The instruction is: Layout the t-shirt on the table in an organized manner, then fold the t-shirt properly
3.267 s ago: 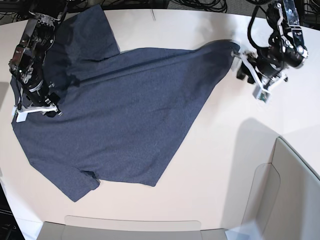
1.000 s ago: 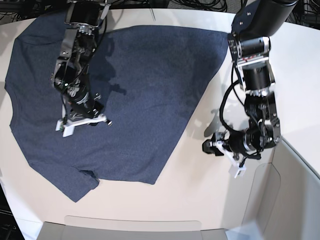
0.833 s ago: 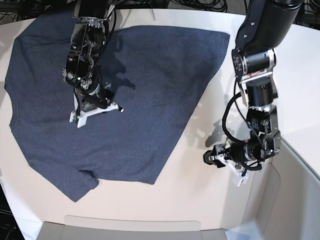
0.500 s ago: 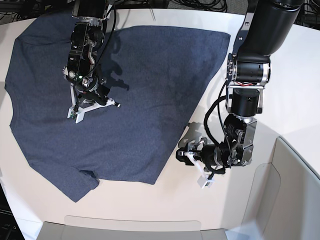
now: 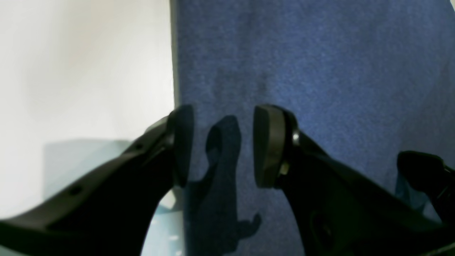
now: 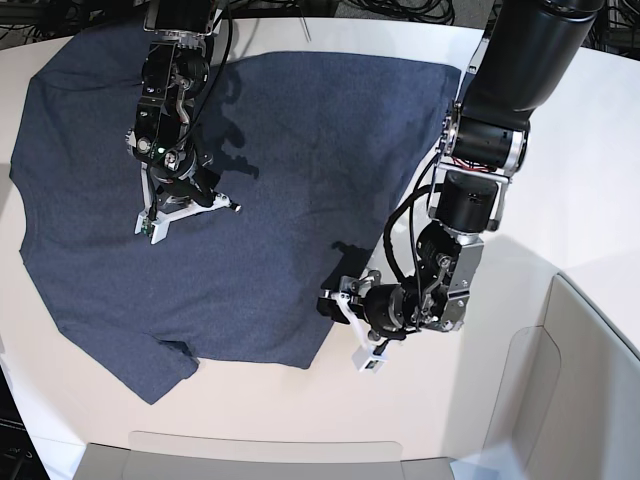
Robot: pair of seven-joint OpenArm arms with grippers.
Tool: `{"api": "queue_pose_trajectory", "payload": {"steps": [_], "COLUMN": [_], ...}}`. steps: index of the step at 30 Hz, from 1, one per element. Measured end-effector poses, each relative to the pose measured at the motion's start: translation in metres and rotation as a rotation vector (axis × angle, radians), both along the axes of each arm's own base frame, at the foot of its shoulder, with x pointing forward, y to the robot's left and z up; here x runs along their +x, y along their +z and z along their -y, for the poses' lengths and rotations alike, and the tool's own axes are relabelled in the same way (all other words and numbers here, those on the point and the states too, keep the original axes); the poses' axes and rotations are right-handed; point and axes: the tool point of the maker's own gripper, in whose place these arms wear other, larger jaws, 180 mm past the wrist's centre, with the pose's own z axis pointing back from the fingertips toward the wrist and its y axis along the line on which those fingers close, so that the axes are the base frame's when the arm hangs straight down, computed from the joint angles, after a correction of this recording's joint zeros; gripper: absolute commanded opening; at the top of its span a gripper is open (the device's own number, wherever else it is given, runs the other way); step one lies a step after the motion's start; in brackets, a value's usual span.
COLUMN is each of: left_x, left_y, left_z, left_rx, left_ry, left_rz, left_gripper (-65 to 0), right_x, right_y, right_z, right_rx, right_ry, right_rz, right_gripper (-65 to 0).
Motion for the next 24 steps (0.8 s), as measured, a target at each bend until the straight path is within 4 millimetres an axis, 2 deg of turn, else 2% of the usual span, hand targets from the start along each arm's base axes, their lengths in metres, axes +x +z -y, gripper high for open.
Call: {"api": "queue_pose_trajectory", "payload": {"steps": [5,10,15,21,24], "left_x": [-0.005,-0.001,-0.002,0.008,0.014], "left_y": [-0.013,-0.012,-0.012,-0.005,-0.009], "left_z": [0.01,0.004,0.008,0.003,-0.011], "left_rx": [-0.029,-0.03,-0.034,-0.051,-0.008], "left_ry": [0.017,0.033,0.028,0.067,0.112], "left_rz": [-0.025,-0.011,-0.011,0.035,0.05], "left_gripper": [-37.7,-37.7,-37.7,-37.7,-37.7], "right_x": [-0.001,-0.001,-0.001,-0.002,-0.002], "right_y": [-0.001,-0.001,-0.001,-0.001,-0.002], "right_z": [0.0,0.0,0.0,0.0,-0.001], "right_rx": [0.001,0.0,0.002,0.002,0.002], "right_ry": [0.0,0.0,0.0,0.0,0.001], "right_rz": [-0.002,-0.002,-0.002,-0.002,-0.003], "right_gripper": [-65.0,-65.0,-65.0,-65.0,-65.0]}}
